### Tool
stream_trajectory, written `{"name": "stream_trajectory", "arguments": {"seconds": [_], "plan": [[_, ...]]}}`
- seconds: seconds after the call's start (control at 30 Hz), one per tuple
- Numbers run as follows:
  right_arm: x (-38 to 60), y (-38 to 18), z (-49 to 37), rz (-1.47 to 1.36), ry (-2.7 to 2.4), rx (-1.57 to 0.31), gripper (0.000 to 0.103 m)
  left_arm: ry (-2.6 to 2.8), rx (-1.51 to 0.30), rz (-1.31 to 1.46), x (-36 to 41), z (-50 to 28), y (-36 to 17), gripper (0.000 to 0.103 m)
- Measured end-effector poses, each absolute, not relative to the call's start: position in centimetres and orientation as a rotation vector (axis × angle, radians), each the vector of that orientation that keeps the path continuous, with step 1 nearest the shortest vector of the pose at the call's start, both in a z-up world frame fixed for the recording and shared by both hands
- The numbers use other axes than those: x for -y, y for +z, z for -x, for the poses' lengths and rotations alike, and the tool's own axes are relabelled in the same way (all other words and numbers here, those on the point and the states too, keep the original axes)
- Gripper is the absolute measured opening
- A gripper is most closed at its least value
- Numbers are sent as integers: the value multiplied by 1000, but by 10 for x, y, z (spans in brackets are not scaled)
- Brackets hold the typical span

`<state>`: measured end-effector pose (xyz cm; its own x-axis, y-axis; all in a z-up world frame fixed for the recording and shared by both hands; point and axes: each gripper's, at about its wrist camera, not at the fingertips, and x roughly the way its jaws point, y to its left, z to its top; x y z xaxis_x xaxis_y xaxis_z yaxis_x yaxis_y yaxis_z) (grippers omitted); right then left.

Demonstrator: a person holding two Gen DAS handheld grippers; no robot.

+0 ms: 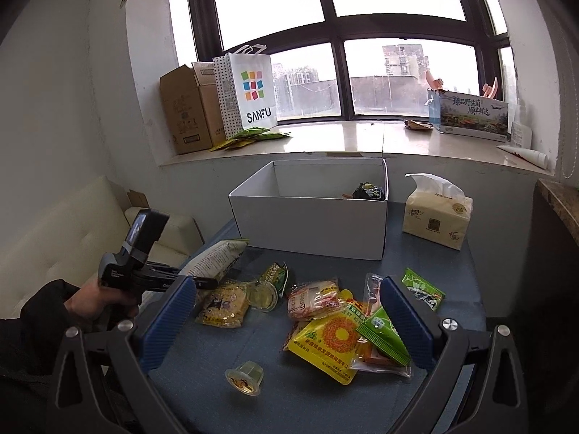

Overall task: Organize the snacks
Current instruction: 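Grasp the tall white snack bag with the left gripper and lift it, then grasp the green seaweed bag with the right gripper while the left holds the white bag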

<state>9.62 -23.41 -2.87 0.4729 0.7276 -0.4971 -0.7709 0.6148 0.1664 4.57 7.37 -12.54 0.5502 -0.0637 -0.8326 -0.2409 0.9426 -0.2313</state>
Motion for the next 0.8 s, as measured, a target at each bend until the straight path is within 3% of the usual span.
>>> {"name": "stream_trajectory", "arguments": {"seconds": [0.27, 0.53, 0.8], "plan": [[234, -43, -109, 88, 877, -619, 103, 1, -803, 388, -57, -12, -74, 37], [243, -99, -187, 103, 658, -829, 103, -73, -682, 311, -29, 13, -15, 37], [234, -169, -232, 214, 589, -1006, 103, -105, -677, 328, -22, 14, -12, 37]]}}
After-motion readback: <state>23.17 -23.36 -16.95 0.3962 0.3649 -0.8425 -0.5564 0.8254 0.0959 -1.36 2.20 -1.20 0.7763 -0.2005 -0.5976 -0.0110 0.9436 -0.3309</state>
